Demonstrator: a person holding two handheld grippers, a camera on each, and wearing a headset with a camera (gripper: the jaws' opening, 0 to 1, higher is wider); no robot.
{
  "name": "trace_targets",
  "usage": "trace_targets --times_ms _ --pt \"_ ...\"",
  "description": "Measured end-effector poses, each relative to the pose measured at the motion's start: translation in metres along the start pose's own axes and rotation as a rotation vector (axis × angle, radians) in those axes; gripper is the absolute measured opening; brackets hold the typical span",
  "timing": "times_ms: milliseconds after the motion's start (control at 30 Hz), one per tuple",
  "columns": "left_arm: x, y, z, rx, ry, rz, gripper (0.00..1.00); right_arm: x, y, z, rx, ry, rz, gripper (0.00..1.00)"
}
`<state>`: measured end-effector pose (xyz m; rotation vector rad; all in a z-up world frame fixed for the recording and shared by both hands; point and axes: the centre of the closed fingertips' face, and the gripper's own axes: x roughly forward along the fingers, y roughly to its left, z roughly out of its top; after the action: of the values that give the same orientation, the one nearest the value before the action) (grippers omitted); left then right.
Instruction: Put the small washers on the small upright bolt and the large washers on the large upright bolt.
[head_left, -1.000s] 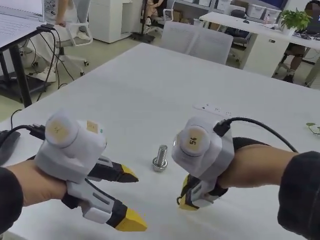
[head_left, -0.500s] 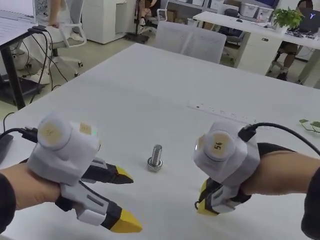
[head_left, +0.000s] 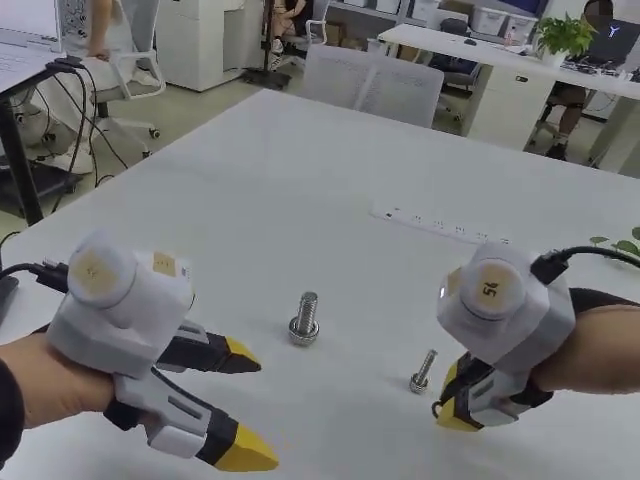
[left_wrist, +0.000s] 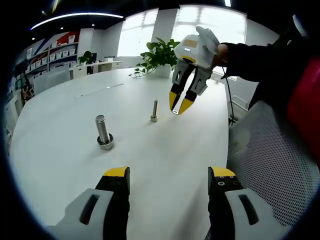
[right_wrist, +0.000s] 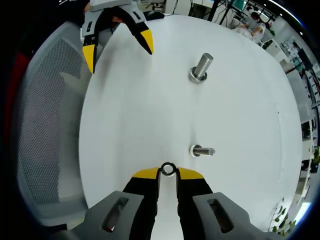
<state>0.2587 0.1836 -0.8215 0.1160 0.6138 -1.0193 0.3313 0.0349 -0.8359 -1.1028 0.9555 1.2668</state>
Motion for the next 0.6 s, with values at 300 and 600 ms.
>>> trace_targets --times_ms 300,600 --pt "0.000 -0.001 -0.001 -0.001 0.002 0.002 0.62 -0.020 -0.022 0.004 0.015 -0.025 -0.056 0.14" --pt "0.001 -0.001 -0.002 -0.002 0.000 0.002 0.62 -0.031 -0.032 0.016 0.000 -0.050 -0.085 0.14"
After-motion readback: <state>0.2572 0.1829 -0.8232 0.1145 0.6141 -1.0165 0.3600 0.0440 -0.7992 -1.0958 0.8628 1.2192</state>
